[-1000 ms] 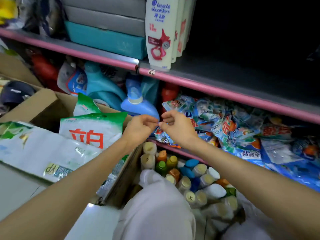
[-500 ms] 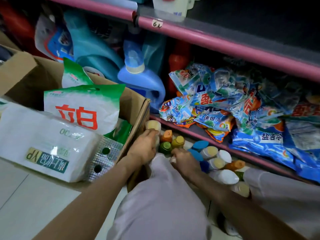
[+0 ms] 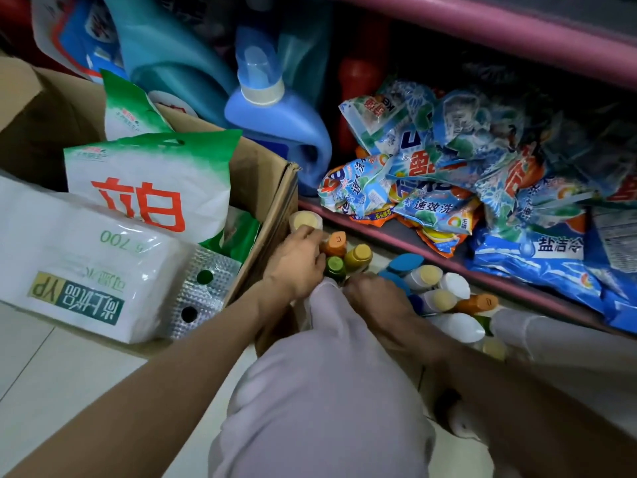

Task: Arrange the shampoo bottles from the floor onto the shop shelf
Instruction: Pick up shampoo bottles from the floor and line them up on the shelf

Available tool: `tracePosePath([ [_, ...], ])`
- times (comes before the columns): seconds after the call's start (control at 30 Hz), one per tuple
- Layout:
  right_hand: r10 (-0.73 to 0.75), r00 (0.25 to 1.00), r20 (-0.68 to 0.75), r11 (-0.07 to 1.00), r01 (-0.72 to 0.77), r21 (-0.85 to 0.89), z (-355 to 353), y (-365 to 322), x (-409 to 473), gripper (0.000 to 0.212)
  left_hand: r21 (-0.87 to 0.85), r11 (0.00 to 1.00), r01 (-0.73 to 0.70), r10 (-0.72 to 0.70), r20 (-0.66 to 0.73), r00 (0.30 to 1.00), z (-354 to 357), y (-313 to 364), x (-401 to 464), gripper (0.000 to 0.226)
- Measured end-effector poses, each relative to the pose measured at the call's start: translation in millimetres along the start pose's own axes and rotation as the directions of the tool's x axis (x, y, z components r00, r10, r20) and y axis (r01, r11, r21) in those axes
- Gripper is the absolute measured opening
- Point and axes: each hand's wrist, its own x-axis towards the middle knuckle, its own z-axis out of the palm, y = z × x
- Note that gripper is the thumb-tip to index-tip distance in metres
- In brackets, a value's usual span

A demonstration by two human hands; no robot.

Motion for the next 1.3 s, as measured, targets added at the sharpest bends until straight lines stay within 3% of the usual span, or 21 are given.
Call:
tracePosePath([
  [0.1, 0.036, 0.998, -0.047, 0.999, -0.034, 0.024, -60.3, -10.8, -18.6, 0.014, -0.150, 0.985, -0.086, 0.104, 0.112, 0.988, -18.8, 14.5, -3.4, 0.050],
  [0.2, 0.066, 0.991, -0.118, 0.993, -0.054, 0.108, -122.8, -20.0, -39.2, 0.029, -0.132, 0.979, -0.157, 0.192, 0.311, 0.931, -38.6, 37.3, -4.6, 0.052],
  [0.27, 0.103, 0.980, -0.169, 0.970, -0.061, 0.236, -157.8, -23.3, -54.2, 0.033, -0.129, 0.973, -0.190, 0.224, 0.352, 0.909, -52.4, 56.3, -3.7, 0.057],
  [0.33, 0.117, 0.963, -0.243, 0.933, -0.023, 0.359, -183.5, -25.2, -67.9, 0.033, -0.153, 0.959, -0.237, 0.273, 0.290, 0.917, -63.4, 77.3, -3.6, 0.065],
  [0.4, 0.121, 0.956, -0.268, 0.844, 0.043, 0.534, -199.6, -24.3, -77.4, 0.025, -0.169, 0.946, -0.276, 0.299, 0.125, 0.946, -69.5, 95.9, -4.8, 0.070],
  [0.5, 0.065, 0.968, -0.243, 0.654, 0.143, 0.743, -206.8, -20.9, -85.9, 0.006, -0.159, 0.956, -0.245, 0.227, -0.123, 0.966, -77.2, 110.9, -5.0, 0.056],
  [0.6, -0.041, 0.996, -0.074, 0.610, 0.084, 0.788, -190.0, -6.1, -87.2, 0.032, -0.250, 0.960, -0.130, 0.051, -0.298, 0.953, -84.6, 117.4, -0.2, 0.043],
  [0.67, 0.006, 0.999, 0.049, 0.696, -0.039, 0.717, -156.5, 4.9, -82.4, 0.037, -0.516, 0.854, -0.069, -0.148, -0.368, 0.918, -88.6, 123.5, 1.0, 0.039],
  [0.7, 0.051, 0.995, 0.089, 0.801, -0.094, 0.591, -133.9, 9.5, -78.7, 0.038, -0.654, 0.755, -0.055, -0.229, -0.340, 0.912, -89.2, 125.0, -1.4, 0.037],
  [0.77, 0.137, 0.982, 0.127, 0.974, -0.157, 0.162, -84.2, 16.8, -72.5, 0.041, -0.829, 0.559, -0.025, -0.273, -0.212, 0.938, -85.1, 122.5, -8.3, 0.027],
  [0.83, 0.199, 0.977, 0.074, 0.978, -0.193, -0.077, -42.3, 22.1, -73.4, 0.038, -0.881, 0.471, 0.035, -0.244, -0.092, 0.965, -82.8, 118.7, -14.2, 0.019],
  [1.0, 0.224, 0.975, 0.005, 0.965, -0.221, -0.140, 15.9, 30.3, -76.5, 0.033, -0.858, 0.472, 0.201, -0.171, 0.135, 0.976, -94.5, 131.8, -6.4, 0.014],
  [1.17, 0.141, 0.990, -0.014, 0.962, -0.140, -0.235, 38.9, 31.4, -75.7, 0.042, -0.949, 0.282, 0.140, -0.153, 0.100, 0.983, -84.3, 115.9, -4.9, 0.024],
  [1.3, 0.065, 0.998, -0.016, 0.974, -0.067, -0.215, 28.1, 27.3, -87.2, 0.044, -0.965, 0.222, 0.140, -0.094, 0.122, 0.988, -94.2, 120.4, -7.5, 0.027],
])
